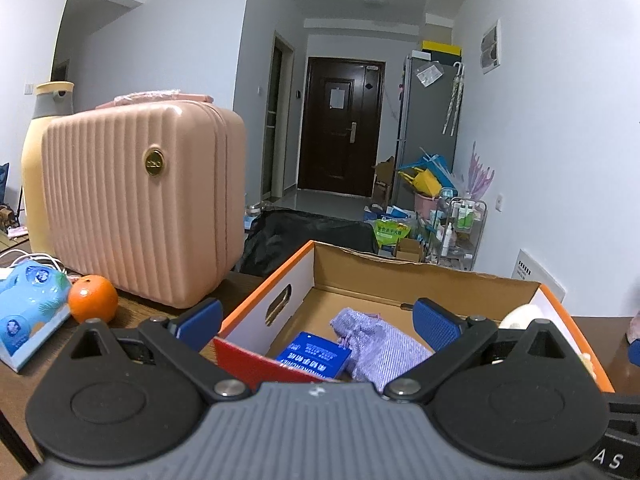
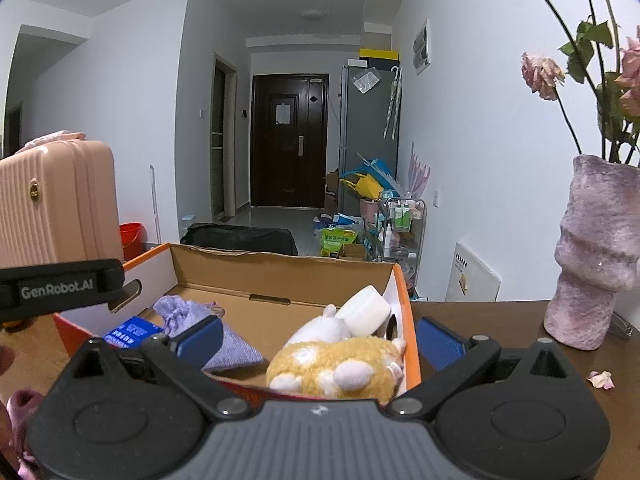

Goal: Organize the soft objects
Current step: 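Withdraw both tools from the box back over the table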

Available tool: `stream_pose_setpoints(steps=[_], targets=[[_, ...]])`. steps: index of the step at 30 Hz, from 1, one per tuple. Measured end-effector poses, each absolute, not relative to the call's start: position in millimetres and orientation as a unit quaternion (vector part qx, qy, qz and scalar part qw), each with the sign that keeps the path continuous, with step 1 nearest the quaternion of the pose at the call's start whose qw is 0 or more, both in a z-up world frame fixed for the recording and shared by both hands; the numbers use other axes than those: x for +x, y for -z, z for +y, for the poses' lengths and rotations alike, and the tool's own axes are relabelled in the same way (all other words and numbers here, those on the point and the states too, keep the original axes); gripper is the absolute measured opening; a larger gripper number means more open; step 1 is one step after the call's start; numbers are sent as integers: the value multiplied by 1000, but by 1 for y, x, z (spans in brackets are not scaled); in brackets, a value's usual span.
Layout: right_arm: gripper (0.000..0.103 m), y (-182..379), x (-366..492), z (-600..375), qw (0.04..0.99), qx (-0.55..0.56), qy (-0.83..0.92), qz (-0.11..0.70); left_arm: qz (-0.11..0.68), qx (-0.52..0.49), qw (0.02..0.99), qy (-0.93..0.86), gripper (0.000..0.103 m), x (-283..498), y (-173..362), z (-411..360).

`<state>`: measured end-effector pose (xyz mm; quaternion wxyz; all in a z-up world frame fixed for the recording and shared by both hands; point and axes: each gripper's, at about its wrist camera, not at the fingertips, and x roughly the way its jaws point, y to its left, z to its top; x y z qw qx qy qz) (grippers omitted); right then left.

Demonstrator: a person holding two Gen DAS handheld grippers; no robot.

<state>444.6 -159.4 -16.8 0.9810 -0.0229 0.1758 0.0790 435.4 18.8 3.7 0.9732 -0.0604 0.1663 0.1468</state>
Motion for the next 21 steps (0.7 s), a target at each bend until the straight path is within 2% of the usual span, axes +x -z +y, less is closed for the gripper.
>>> stream_pose_setpoints(steps=[21], targets=[[103, 19, 367, -176, 981, -9, -80, 177, 161, -35, 976, -139, 103, 352, -2, 28]])
